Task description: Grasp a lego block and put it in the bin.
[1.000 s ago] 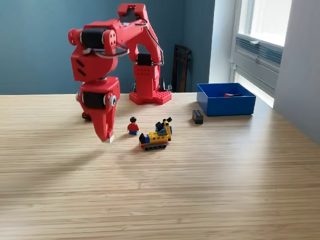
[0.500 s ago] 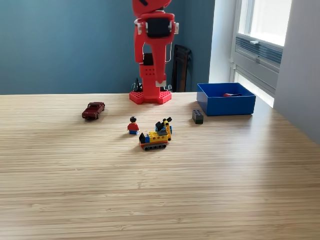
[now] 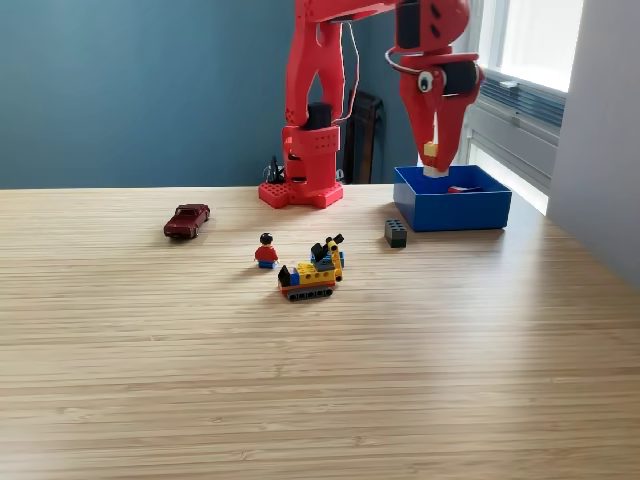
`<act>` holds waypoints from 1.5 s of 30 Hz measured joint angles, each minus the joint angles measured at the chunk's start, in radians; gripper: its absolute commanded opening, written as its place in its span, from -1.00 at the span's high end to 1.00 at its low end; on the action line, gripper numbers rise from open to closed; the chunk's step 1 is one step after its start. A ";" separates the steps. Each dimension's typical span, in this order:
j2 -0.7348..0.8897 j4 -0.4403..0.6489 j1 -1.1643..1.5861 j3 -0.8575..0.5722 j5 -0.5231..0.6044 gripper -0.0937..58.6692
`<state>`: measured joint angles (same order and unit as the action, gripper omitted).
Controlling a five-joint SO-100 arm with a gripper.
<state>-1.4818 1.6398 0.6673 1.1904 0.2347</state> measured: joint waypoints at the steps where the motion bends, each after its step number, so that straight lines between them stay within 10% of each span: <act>1: 0.008 0.005 0.040 0.000 0.000 1.00; 21: 0.092 0.044 0.574 0.086 -0.110 0.99; 24: 0.092 0.044 0.574 0.086 -0.126 0.35; 28: 0.092 0.044 0.574 0.101 -0.155 0.09; 45: 0.092 0.044 0.399 0.041 -0.097 0.61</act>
<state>-1.3898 1.6843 1.0661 1.2318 0.1381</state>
